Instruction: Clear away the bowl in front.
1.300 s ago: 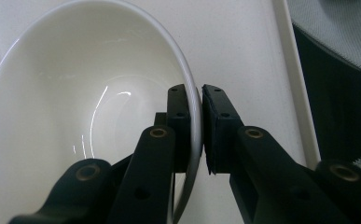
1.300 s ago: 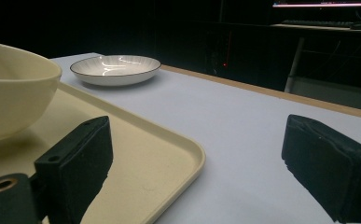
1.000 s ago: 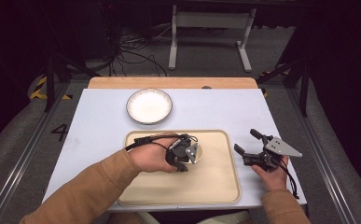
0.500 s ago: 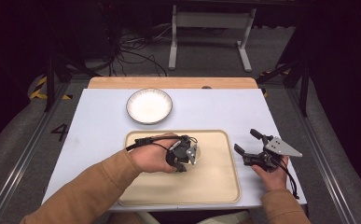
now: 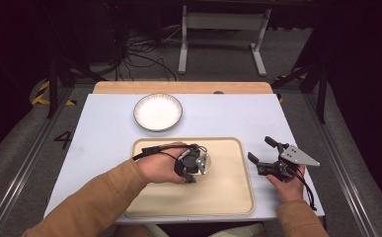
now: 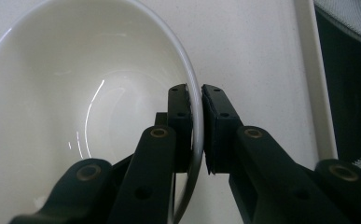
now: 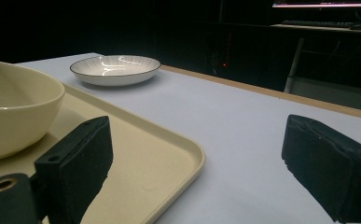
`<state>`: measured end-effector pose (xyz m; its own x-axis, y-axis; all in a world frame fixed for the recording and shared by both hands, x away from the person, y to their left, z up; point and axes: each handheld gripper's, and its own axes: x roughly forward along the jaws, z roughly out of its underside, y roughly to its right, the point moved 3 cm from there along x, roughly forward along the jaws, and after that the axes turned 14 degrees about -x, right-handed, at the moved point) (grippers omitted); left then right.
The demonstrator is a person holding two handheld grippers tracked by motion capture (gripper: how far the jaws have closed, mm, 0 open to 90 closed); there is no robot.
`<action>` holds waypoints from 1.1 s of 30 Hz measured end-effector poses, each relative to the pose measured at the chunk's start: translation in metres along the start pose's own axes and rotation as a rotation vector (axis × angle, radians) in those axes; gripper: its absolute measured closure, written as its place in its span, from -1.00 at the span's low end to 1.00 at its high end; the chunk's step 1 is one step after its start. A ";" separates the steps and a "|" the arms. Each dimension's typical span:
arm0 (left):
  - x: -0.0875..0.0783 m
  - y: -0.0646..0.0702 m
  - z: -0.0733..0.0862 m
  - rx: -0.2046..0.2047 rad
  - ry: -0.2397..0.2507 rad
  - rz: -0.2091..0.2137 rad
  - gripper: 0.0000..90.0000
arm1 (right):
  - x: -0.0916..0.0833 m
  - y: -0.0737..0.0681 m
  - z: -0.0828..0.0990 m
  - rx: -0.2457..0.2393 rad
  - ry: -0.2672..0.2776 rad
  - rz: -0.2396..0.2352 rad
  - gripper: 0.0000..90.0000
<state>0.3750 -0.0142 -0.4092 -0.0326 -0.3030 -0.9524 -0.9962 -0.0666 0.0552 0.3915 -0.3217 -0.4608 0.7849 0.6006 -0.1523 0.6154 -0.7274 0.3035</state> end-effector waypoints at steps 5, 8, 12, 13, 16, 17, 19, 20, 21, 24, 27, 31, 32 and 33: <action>0.001 0.000 0.003 -0.016 -0.012 0.011 0.85 | 0.000 0.000 0.000 -0.001 -0.001 0.001 -0.80; 0.002 0.000 0.003 -0.013 -0.022 0.020 0.84 | 0.000 0.000 0.000 0.000 0.000 0.000 -0.80; 0.005 0.002 0.004 -0.010 -0.028 0.038 0.79 | 0.000 0.000 0.000 0.000 -0.001 0.001 -0.80; 0.005 0.001 0.004 -0.004 -0.029 0.042 0.77 | 0.000 0.000 0.000 0.000 -0.001 0.000 -0.80; 0.005 0.003 0.004 -0.002 -0.032 0.045 0.76 | 0.000 0.000 0.000 0.000 0.000 0.000 -0.80; 0.005 0.003 0.004 0.003 -0.037 0.051 0.76 | 0.000 0.000 0.000 0.000 0.000 0.000 -0.80; 0.006 0.004 0.005 -0.003 -0.045 0.056 0.74 | 0.000 0.000 0.000 0.000 0.000 0.000 -0.80; 0.007 0.003 0.005 0.001 -0.047 0.061 0.73 | 0.000 0.000 0.000 0.000 -0.001 0.001 -0.80; 0.008 0.004 0.005 -0.005 -0.048 0.066 0.73 | 0.000 0.000 0.000 0.000 0.000 0.000 -0.80; 0.010 0.005 0.006 -0.014 -0.052 0.073 0.68 | 0.000 0.000 0.000 0.001 0.000 -0.001 -0.80; 0.009 0.003 0.006 -0.036 -0.044 0.078 0.62 | 0.000 0.000 0.000 0.000 -0.001 0.000 -0.80; 0.009 0.003 0.008 -0.063 -0.026 0.083 0.47 | 0.000 0.000 0.000 -0.001 -0.001 0.001 -0.80; 0.008 0.003 0.008 -0.068 -0.018 0.085 0.42 | 0.000 0.000 0.000 0.001 -0.001 0.000 -0.80; 0.007 0.003 0.008 -0.069 -0.016 0.083 0.37 | 0.000 0.000 0.000 0.001 -0.001 0.001 -0.80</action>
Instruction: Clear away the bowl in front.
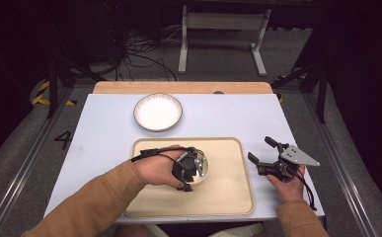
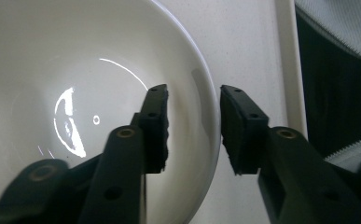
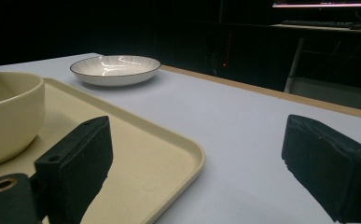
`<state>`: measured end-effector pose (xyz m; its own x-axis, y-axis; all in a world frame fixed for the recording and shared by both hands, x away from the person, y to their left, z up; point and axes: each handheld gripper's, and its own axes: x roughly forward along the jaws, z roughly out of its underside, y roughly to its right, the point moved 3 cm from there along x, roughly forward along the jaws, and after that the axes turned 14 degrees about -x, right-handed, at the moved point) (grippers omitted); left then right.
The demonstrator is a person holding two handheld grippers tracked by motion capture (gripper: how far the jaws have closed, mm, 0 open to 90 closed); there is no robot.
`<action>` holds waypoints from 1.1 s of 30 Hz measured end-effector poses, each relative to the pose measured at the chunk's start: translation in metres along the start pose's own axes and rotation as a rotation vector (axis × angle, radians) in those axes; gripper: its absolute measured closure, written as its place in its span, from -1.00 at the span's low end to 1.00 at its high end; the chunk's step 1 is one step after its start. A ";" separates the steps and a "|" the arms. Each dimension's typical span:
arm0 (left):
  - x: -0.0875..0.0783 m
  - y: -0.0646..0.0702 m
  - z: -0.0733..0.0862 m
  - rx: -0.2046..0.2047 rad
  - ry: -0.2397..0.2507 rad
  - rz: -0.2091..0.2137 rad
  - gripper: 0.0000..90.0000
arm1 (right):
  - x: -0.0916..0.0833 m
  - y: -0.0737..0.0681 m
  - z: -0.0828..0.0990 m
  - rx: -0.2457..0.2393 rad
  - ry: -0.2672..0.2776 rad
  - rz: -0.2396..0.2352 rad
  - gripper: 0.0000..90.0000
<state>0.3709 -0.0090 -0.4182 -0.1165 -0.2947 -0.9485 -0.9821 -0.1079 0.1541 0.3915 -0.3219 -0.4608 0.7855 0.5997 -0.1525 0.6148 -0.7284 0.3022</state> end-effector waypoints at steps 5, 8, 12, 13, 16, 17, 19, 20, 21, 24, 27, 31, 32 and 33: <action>-0.008 0.001 0.001 -0.044 0.071 0.002 0.16 | 0.000 0.000 0.000 0.003 0.001 -0.002 -0.79; -0.013 0.002 0.003 -0.065 0.099 0.005 0.02 | 0.000 0.001 0.000 0.011 0.002 -0.002 -0.79; -0.018 0.002 0.006 -0.074 0.157 0.007 -0.08 | 0.000 0.001 0.000 0.017 0.001 -0.003 -0.83; -0.019 0.003 0.008 -0.084 0.170 0.005 -0.11 | 0.000 0.001 0.000 0.017 0.001 -0.002 -0.84; -0.022 0.004 0.010 -0.089 0.195 -0.001 -0.16 | 0.000 0.002 0.000 0.022 0.004 -0.002 -0.87; -0.023 0.004 0.011 -0.096 0.216 -0.003 -0.25 | 0.000 0.002 0.000 0.022 0.003 0.000 -0.89; -0.028 0.004 0.015 -0.108 0.249 -0.008 -0.34 | 0.000 0.002 0.000 0.020 0.004 -0.001 -0.89; -0.031 0.004 0.018 -0.121 0.279 -0.016 -0.39 | 0.000 0.001 0.000 0.019 0.003 -0.001 -0.91; -0.031 0.004 0.018 -0.121 0.279 -0.016 -0.43 | 0.000 0.001 0.000 0.019 0.003 -0.001 -0.91; -0.040 0.003 0.026 -0.147 0.354 -0.035 -0.55 | 0.000 0.001 0.000 0.008 0.003 -0.002 -0.95; -0.046 0.002 0.031 -0.165 0.400 -0.059 -0.61 | 0.000 0.000 0.000 0.003 0.003 -0.003 -0.95; -0.055 0.002 0.040 -0.189 0.468 -0.101 -0.70 | 0.000 0.000 0.000 0.002 0.002 0.000 -0.96; -0.057 0.002 0.042 -0.198 0.486 -0.106 -0.72 | 0.000 0.000 0.000 0.005 0.002 0.002 -0.96; -0.057 0.002 0.042 -0.198 0.486 -0.106 -0.73 | 0.000 0.000 0.000 0.005 0.002 0.002 -0.96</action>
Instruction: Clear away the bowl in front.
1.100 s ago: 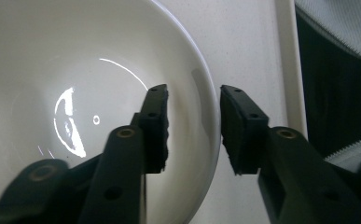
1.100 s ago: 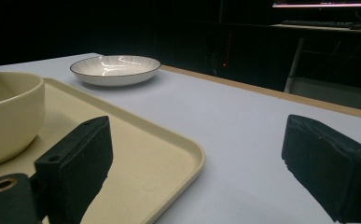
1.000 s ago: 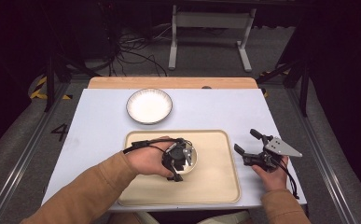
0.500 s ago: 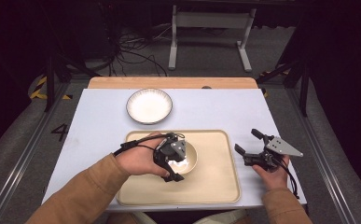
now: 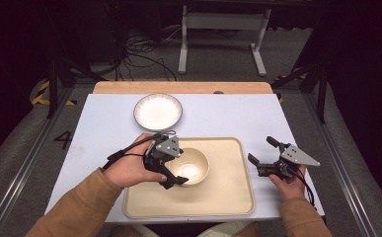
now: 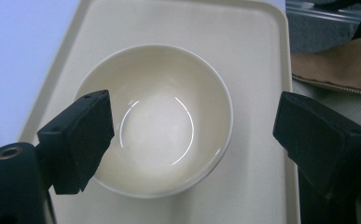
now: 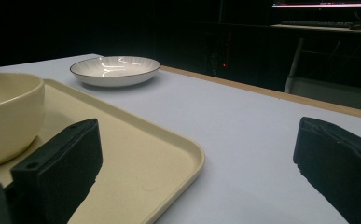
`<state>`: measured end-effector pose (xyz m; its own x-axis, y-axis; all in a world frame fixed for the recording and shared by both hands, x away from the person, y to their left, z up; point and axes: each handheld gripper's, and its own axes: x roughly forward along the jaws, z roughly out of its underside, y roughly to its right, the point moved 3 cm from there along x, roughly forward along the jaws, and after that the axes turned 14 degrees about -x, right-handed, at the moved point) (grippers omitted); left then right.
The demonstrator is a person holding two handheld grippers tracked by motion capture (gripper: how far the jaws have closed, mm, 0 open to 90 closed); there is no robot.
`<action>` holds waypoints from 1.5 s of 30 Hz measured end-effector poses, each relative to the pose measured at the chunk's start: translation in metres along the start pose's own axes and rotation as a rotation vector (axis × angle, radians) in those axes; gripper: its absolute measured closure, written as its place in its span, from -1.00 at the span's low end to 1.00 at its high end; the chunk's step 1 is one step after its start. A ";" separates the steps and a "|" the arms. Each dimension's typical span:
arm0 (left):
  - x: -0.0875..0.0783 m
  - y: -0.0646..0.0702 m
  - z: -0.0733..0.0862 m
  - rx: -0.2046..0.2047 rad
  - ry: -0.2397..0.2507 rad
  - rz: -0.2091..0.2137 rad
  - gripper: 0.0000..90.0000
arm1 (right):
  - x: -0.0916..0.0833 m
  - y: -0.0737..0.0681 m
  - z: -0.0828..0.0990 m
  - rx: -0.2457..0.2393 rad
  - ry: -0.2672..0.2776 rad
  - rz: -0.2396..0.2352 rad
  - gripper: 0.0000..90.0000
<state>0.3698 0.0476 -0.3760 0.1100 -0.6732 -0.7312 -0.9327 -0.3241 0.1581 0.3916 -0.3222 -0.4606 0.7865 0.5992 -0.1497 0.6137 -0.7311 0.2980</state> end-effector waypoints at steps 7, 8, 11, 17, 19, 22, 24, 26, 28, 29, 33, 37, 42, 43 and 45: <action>-0.016 -0.005 0.011 -0.040 0.104 -0.044 -0.77 | 0.000 0.000 0.000 0.005 0.000 -0.002 -0.96; -0.018 -0.006 0.013 -0.048 0.121 -0.049 -0.77 | 0.000 0.000 0.000 0.005 0.000 -0.003 -0.96; -0.025 -0.009 0.020 -0.072 0.159 -0.074 -0.78 | 0.000 0.000 0.000 0.004 0.000 -0.003 -0.96; -0.037 -0.017 0.033 -0.104 0.223 -0.109 -0.79 | 0.000 0.000 0.000 0.006 0.000 0.000 -0.96; -0.037 -0.018 0.035 -0.110 0.231 -0.112 -0.79 | 0.000 0.001 0.000 0.009 -0.001 0.001 -0.97; -0.041 -0.022 0.041 -0.131 0.264 -0.127 -0.79 | 0.000 0.001 0.000 0.009 0.000 0.006 -0.97; -0.043 -0.025 0.044 -0.141 0.275 -0.133 -0.79 | 0.000 0.001 0.000 0.009 0.000 0.007 -0.97; -0.045 -0.027 0.047 -0.151 0.290 -0.135 -0.79 | 0.000 0.000 0.000 0.005 0.000 0.006 -0.97; -0.049 -0.031 0.052 -0.160 0.310 -0.151 -0.79 | 0.000 0.000 0.000 0.005 0.001 0.006 -0.97; -0.050 -0.032 0.054 -0.163 0.320 -0.155 -0.79 | -0.001 0.000 0.000 0.006 0.002 0.005 -0.97; -0.060 -0.039 0.064 -0.156 0.370 -0.214 -0.79 | 0.000 0.001 0.000 0.008 0.002 0.003 -0.97; -0.068 -0.044 0.075 -0.174 0.411 -0.235 -0.79 | 0.000 0.001 0.000 0.008 0.002 0.002 -0.97; -0.073 -0.052 0.094 -0.199 0.446 -0.256 -0.79 | -0.001 0.001 0.000 0.008 0.004 0.004 -0.97; -0.074 -0.053 0.098 -0.202 0.454 -0.257 -0.79 | -0.001 0.001 0.000 0.007 0.004 0.004 -0.97; -0.076 -0.054 0.101 -0.204 0.465 -0.260 -0.79 | -0.001 0.001 0.000 0.007 0.004 0.004 -0.97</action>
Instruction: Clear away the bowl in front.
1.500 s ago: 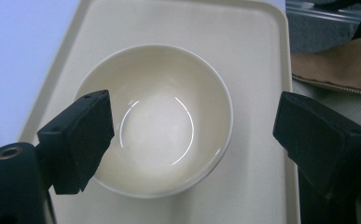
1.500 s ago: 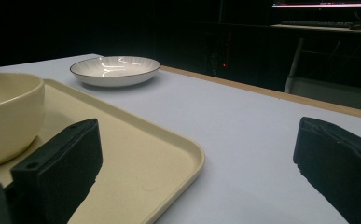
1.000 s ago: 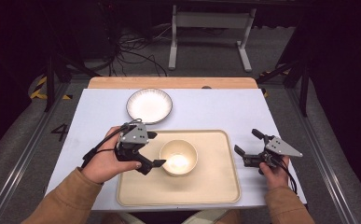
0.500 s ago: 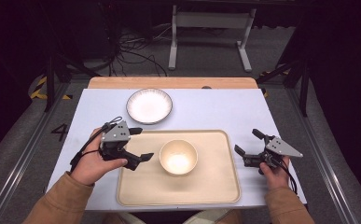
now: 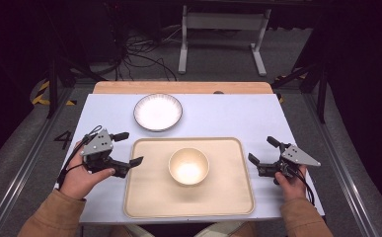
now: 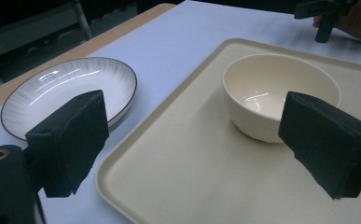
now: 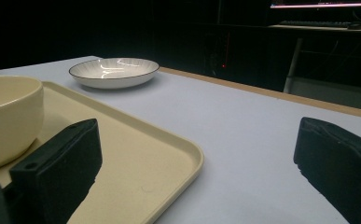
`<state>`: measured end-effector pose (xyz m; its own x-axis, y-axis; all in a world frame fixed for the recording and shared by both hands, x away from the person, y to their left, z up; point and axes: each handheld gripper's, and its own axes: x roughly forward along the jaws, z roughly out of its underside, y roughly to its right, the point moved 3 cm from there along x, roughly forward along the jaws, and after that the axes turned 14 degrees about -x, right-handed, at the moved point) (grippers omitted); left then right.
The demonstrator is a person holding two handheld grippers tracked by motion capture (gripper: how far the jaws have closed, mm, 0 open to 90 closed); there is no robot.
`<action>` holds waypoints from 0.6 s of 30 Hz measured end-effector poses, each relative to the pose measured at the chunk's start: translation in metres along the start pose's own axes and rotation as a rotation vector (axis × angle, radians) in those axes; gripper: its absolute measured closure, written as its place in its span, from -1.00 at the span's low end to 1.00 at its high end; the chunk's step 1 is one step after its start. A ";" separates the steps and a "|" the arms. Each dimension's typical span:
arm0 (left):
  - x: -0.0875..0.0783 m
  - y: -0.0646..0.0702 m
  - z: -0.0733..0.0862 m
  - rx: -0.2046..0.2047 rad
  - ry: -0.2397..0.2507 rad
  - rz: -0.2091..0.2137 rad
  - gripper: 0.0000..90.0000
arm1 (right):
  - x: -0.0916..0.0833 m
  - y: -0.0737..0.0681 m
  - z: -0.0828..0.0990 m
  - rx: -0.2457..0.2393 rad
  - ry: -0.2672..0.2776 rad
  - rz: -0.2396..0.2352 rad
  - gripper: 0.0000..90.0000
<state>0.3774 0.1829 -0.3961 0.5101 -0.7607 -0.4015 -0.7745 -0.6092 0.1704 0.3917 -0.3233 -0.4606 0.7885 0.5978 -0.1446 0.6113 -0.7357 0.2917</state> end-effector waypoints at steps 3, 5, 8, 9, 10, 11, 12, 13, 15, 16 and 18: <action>-0.007 -0.009 0.010 -0.032 0.029 -0.014 -0.80 | 0.000 0.000 0.000 0.000 0.000 0.000 -0.97; -0.008 -0.012 0.013 -0.038 0.035 -0.020 -0.80 | 0.000 0.000 0.000 0.000 0.000 0.000 -0.97; -0.011 -0.020 0.021 -0.065 0.050 -0.035 -0.80 | 0.000 0.000 0.000 0.001 0.002 0.000 -0.97; -0.012 -0.021 0.022 -0.071 0.053 -0.038 -0.80 | 0.000 0.000 0.000 0.001 0.002 0.000 -0.97; -0.013 -0.026 0.027 -0.084 0.062 -0.047 -0.80 | 0.000 0.000 0.000 0.000 0.003 0.001 -0.97; -0.014 -0.028 0.029 -0.091 0.068 -0.052 -0.80 | 0.000 0.000 0.000 0.001 0.003 0.002 -0.97; -0.014 -0.030 0.031 -0.095 0.074 -0.056 -0.80 | 0.000 0.000 0.000 0.003 0.004 0.000 -0.97; -0.015 -0.031 0.033 -0.103 0.080 -0.057 -0.80 | 0.000 0.000 0.000 0.003 0.005 0.000 -0.97; -0.016 -0.035 0.037 -0.116 0.097 -0.062 -0.81 | 0.000 0.000 0.000 0.003 0.004 0.001 -0.97; -0.017 -0.037 0.040 -0.117 0.106 -0.076 -0.81 | 0.000 0.000 0.000 0.003 0.004 0.001 -0.97; -0.018 -0.040 0.044 -0.125 0.115 -0.084 -0.81 | 0.000 0.000 0.000 0.003 0.004 0.001 -0.97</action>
<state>0.3830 0.2306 -0.4352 0.6162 -0.7221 -0.3145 -0.6784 -0.6895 0.2538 0.3915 -0.3238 -0.4606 0.7889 0.5982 -0.1409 0.6107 -0.7373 0.2889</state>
